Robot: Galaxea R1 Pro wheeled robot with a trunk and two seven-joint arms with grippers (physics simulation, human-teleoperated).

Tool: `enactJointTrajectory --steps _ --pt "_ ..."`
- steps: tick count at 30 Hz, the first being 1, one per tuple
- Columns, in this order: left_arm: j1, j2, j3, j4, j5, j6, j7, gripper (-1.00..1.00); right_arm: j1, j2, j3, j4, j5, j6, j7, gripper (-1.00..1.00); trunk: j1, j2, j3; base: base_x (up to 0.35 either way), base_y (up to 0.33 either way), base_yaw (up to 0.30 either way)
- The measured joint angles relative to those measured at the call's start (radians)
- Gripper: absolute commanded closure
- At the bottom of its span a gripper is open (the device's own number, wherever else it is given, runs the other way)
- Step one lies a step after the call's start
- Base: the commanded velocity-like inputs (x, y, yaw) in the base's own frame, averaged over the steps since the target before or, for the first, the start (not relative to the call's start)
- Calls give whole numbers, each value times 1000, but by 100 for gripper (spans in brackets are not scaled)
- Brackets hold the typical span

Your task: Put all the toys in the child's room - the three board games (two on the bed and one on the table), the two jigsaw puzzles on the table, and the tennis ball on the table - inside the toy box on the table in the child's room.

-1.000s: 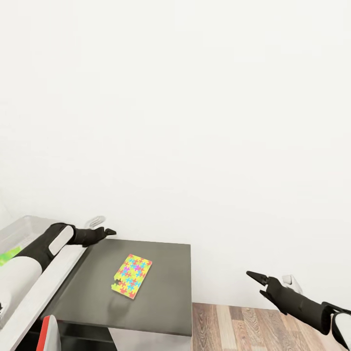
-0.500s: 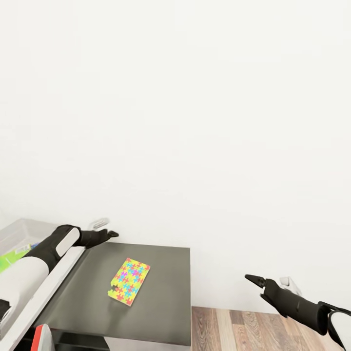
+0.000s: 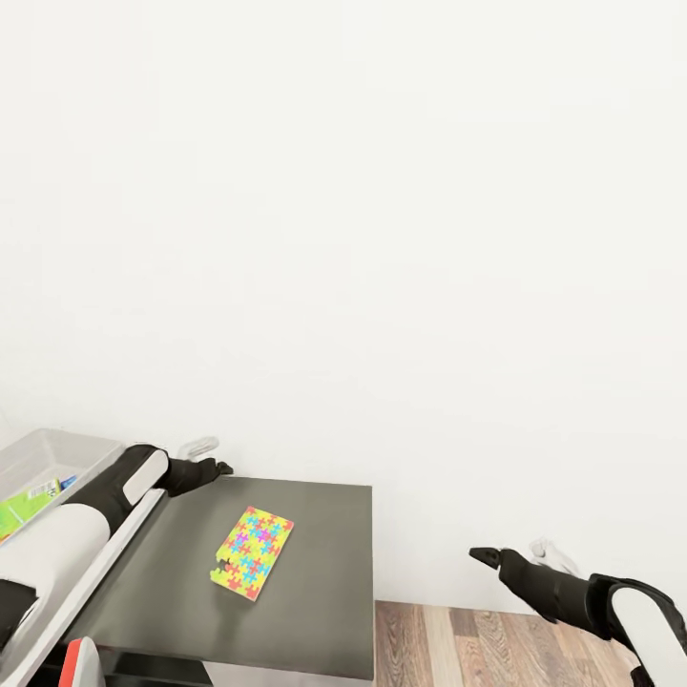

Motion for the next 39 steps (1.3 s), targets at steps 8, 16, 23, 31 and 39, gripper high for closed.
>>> enactJointTrajectory --steps 8,16,23,31,39 --pt "0 -51 2 76 -12 -10 83 -100 -8 1 29 0 0 -4 -123 -100 0 0 0 0 0 0" --pt "0 -77 1 86 -20 -23 116 -100 -9 0 30 0 0 -4 -140 -100 0 0 -6 0 0 0" --pt "0 -78 0 86 -20 -47 119 -100 -10 0 31 0 0 -3 -141 -100 0 0 -17 0 0 0" --pt "0 -77 -1 86 -20 -52 118 -100 -10 0 32 0 0 -3 -141 -100 0 0 -31 0 0 0" --pt "0 -72 -1 86 -19 -53 111 -100 -10 0 32 0 0 -2 -139 -100 0 0 -44 0 0 0"
